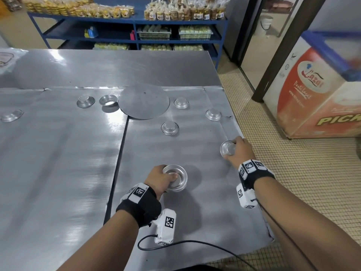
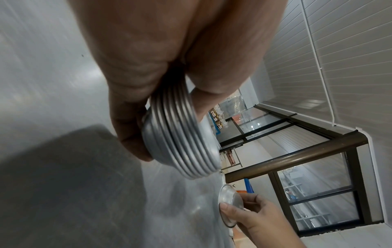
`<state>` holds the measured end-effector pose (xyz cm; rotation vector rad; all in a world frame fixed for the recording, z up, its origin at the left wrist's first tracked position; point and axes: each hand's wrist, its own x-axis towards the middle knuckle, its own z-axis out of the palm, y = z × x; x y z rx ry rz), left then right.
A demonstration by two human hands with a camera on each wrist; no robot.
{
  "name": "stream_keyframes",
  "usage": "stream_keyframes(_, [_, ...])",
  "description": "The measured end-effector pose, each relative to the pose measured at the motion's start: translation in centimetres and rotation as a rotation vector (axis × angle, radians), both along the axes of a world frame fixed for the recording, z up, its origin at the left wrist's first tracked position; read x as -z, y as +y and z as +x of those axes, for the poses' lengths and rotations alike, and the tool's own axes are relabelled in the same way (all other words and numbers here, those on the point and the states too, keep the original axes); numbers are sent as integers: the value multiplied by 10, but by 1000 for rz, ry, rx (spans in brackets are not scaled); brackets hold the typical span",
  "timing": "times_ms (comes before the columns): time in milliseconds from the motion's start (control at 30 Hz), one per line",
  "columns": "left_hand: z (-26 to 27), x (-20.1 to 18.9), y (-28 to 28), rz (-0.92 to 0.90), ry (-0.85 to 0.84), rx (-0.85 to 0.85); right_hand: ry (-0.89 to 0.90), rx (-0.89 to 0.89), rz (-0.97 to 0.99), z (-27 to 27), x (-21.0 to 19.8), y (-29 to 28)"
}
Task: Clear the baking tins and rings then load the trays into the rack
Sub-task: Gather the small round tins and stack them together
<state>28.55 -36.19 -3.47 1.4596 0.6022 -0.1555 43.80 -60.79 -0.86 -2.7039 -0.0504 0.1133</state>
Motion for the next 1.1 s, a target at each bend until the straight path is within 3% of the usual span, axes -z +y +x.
stream_keyframes(233, [-10, -11, 13, -34, 36, 20, -126, -36, 261, -45, -24, 41])
stream_keyframes(567, [-27, -31, 50, -202, 63, -57, -297, -222, 645, -129, -39, 120])
stream_keyframes(767, [-40, -43, 78, -232, 36, 7, -157, -263, 801, -173, -35, 156])
stream_keyframes(1100, [-70, -42, 122, -181, -7, 69, -39, -298, 803, -220, -28, 209])
